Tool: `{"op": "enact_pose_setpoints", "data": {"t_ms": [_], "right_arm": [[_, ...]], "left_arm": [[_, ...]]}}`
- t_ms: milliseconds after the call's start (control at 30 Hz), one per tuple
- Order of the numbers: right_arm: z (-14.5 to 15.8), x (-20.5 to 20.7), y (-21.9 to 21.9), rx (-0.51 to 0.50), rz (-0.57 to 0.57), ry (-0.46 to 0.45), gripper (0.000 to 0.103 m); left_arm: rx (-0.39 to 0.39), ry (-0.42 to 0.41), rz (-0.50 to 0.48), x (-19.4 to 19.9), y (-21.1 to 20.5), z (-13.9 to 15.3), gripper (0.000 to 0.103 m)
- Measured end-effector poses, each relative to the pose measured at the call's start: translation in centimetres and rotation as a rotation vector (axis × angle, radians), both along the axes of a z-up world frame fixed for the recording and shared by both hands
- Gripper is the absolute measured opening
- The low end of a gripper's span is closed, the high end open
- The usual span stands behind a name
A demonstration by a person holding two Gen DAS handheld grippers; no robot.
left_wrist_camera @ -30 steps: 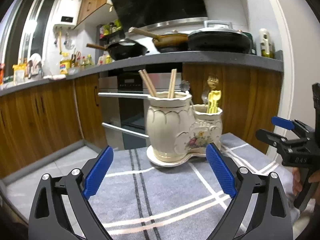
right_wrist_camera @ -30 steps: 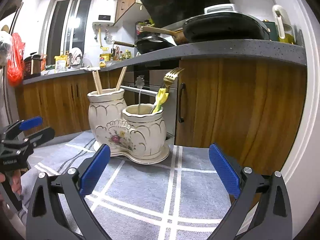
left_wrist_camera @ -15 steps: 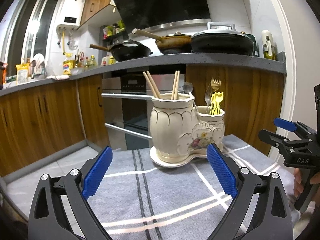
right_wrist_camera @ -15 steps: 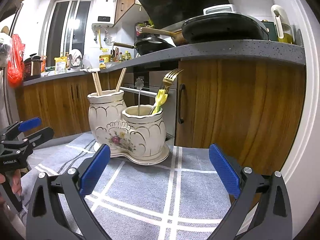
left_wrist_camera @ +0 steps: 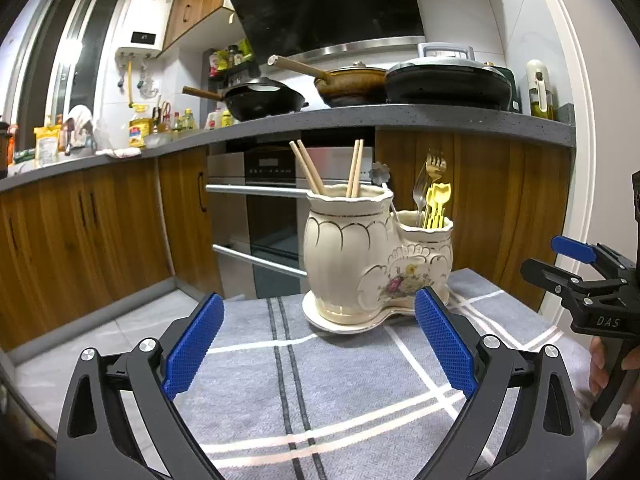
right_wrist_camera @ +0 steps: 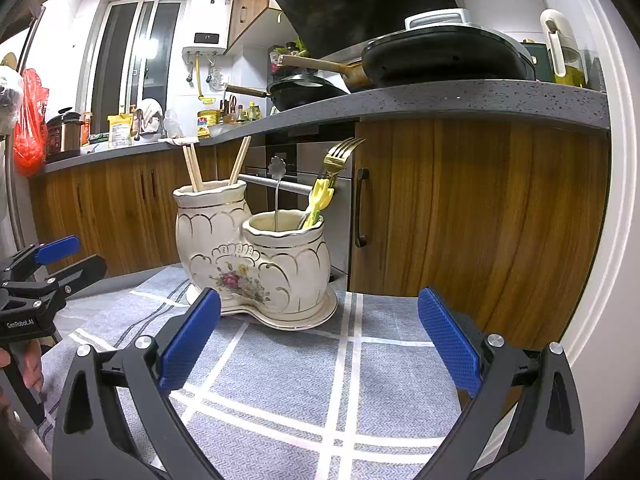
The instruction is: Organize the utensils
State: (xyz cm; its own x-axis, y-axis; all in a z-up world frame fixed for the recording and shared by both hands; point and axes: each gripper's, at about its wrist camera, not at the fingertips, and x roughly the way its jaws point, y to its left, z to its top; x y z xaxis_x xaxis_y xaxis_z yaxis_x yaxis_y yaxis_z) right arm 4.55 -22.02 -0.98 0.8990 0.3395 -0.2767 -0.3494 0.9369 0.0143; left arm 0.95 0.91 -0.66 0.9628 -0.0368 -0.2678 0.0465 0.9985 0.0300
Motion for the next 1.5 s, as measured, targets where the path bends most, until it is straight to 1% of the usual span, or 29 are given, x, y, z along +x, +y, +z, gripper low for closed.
{"op": "enact_pose_setpoints", "data": {"t_ms": [1500], "right_arm": [[0.01,0.01,-0.08,0.0,0.0,0.0,0.098]], "left_arm": [[-0.002,0.0,0.016,-0.18,0.5,-0.17,0.098]]}}
